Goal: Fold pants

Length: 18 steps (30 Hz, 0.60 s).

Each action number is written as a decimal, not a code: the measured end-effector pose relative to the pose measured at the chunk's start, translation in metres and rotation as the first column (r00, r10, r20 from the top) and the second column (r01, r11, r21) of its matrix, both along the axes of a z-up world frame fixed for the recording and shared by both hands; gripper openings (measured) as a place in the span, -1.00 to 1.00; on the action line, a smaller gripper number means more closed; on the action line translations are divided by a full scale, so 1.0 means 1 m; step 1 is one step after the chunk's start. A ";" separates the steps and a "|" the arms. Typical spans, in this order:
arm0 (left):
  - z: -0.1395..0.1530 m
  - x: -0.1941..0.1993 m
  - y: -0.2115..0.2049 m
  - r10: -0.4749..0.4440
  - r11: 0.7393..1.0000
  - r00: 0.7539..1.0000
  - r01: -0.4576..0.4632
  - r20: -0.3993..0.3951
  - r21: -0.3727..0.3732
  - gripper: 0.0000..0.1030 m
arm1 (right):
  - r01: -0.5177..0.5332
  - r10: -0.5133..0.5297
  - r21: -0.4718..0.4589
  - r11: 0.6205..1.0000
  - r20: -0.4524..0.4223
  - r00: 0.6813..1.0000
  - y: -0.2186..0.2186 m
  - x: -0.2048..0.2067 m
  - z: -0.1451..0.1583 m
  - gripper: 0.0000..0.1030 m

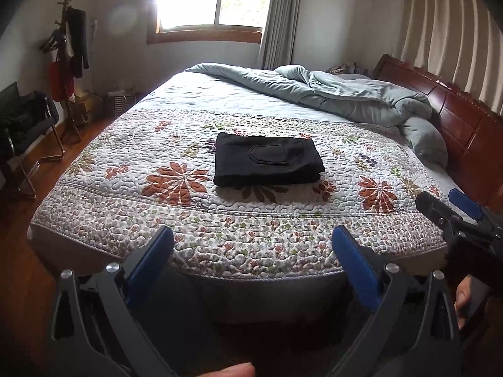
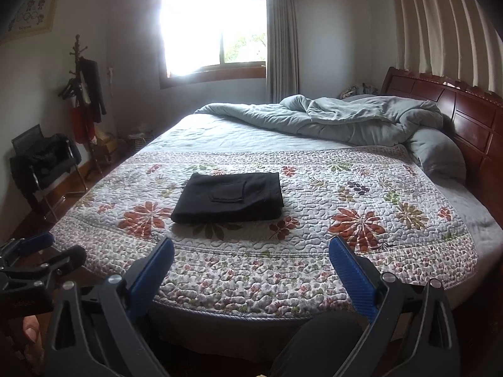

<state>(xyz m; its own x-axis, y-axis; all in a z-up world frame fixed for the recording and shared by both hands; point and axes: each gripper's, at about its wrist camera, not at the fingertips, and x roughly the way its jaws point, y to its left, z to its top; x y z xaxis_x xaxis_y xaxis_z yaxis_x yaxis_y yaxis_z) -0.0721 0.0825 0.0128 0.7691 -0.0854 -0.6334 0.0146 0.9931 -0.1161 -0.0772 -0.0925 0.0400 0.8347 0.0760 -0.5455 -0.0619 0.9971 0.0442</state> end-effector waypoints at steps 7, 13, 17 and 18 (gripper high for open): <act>-0.006 0.018 0.000 0.030 0.999 0.999 -0.030 -0.024 0.011 0.94 | -0.020 0.020 -0.001 1.000 -0.036 0.999 0.003 0.016 -0.014 0.92; -0.005 0.032 0.001 0.046 0.999 0.999 -0.046 -0.029 0.005 0.94 | -0.021 0.022 0.010 1.000 -0.051 0.998 0.001 0.029 -0.018 0.92; -0.003 0.037 0.000 0.085 0.996 0.996 -0.084 -0.017 0.038 0.94 | -0.035 0.035 0.005 0.999 -0.062 0.997 0.005 0.038 -0.021 0.92; -0.002 0.038 0.000 0.094 0.995 0.996 -0.093 -0.015 0.047 0.94 | -0.037 0.037 0.005 0.999 -0.063 0.997 0.006 0.039 -0.021 0.92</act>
<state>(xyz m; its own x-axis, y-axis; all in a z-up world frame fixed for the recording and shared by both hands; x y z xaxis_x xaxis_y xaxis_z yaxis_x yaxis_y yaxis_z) -0.0340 0.0822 0.0106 0.7614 0.0159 -0.6480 -0.0798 0.9944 -0.0694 -0.0378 -0.0863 0.0188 0.7952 0.1082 -0.5966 -0.0954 0.9940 0.0532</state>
